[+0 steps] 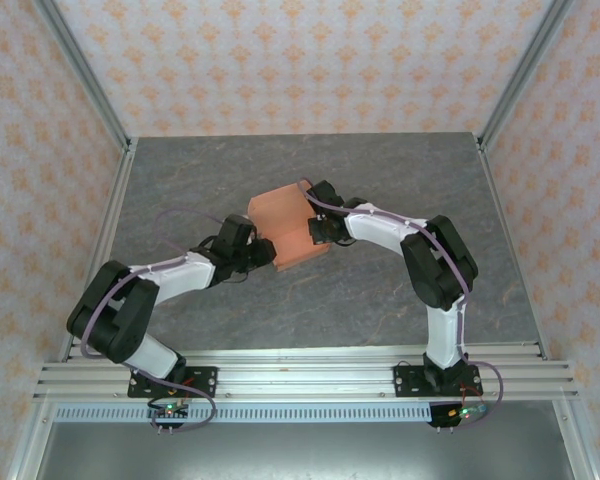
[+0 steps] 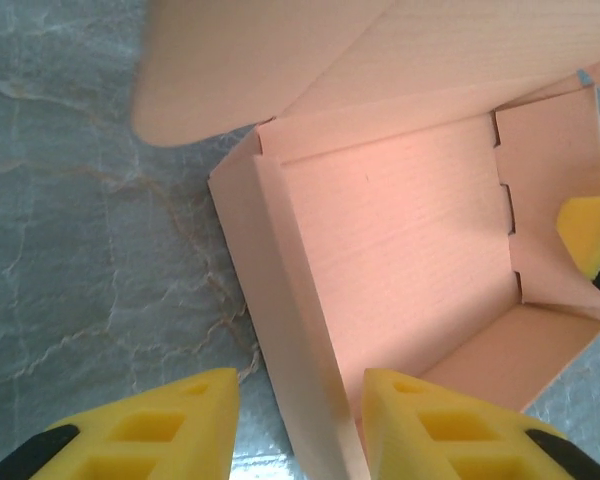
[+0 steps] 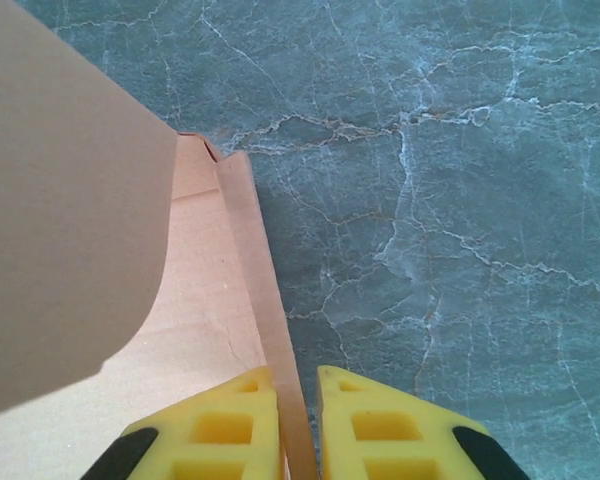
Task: Fold the paper box
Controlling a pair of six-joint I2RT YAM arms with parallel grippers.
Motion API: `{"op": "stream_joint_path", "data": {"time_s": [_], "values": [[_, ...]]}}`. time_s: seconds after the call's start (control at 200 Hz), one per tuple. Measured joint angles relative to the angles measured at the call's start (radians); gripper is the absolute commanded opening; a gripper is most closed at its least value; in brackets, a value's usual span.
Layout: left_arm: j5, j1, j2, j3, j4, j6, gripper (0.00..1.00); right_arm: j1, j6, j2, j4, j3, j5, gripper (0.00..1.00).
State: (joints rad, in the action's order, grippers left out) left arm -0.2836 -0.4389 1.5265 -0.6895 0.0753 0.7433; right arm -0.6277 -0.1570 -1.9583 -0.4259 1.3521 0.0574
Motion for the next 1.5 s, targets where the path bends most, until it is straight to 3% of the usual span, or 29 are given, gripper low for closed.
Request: {"op": "stream_joint_path", "data": {"time_s": [1.021, 1.501], "values": [[0.034, -0.001, 0.100, -0.057, 0.066, -0.019, 0.35, -0.051, 0.008, -0.017, -0.013, 0.027, -0.266, 0.14], [0.042, -0.006, 0.104, -0.074, 0.043, -0.038, 0.35, -0.026, 0.008, -0.027, 0.011, 0.022, -0.187, 0.21]]}}
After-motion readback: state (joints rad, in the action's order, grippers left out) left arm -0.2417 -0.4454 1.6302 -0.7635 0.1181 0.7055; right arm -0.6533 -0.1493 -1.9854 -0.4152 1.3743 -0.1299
